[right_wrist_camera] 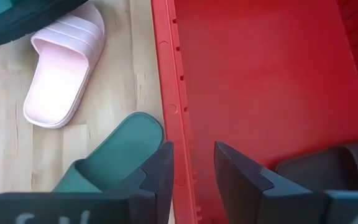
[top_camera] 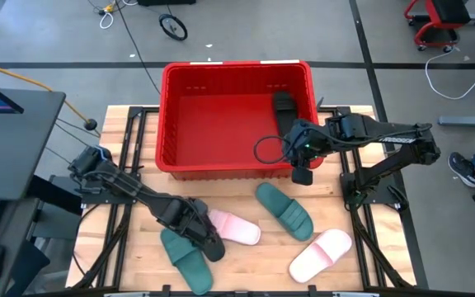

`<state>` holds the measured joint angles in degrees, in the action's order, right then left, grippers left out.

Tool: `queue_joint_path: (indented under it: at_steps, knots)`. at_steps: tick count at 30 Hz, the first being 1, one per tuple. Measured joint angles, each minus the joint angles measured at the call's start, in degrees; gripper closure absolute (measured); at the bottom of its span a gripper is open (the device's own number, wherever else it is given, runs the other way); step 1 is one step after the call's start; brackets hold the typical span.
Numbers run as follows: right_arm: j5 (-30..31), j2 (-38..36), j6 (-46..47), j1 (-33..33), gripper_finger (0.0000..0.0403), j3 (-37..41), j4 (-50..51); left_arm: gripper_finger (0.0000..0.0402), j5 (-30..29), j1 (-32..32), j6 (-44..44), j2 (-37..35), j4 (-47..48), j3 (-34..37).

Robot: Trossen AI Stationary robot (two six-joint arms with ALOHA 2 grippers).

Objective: Pick and place slides into bin
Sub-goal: Put the black slide into the container

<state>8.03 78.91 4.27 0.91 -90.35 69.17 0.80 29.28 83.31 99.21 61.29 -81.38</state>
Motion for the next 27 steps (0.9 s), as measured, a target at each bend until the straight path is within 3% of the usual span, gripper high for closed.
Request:
queue_joint_path:
  at_steps: [15,19,24,27]
  knots:
    - [0.00,0.00,0.00,0.00,0.0283,0.00,-0.39,0.0214,-1.07,-1.29,3.47,6.24,11.13,0.07]
    - [0.00,0.00,0.00,0.00,0.0283,0.00,-0.48,0.0261,-1.18,-2.02,2.77,6.32,11.76,0.07]
    - [0.00,0.00,0.00,0.00,0.0283,0.00,-0.48,0.0379,0.26,-2.49,-1.69,6.35,11.05,-1.46]
    - [0.00,0.00,0.00,0.00,0.0283,0.00,-0.50,0.0384,0.74,-2.60,-6.03,6.35,10.39,-6.40]
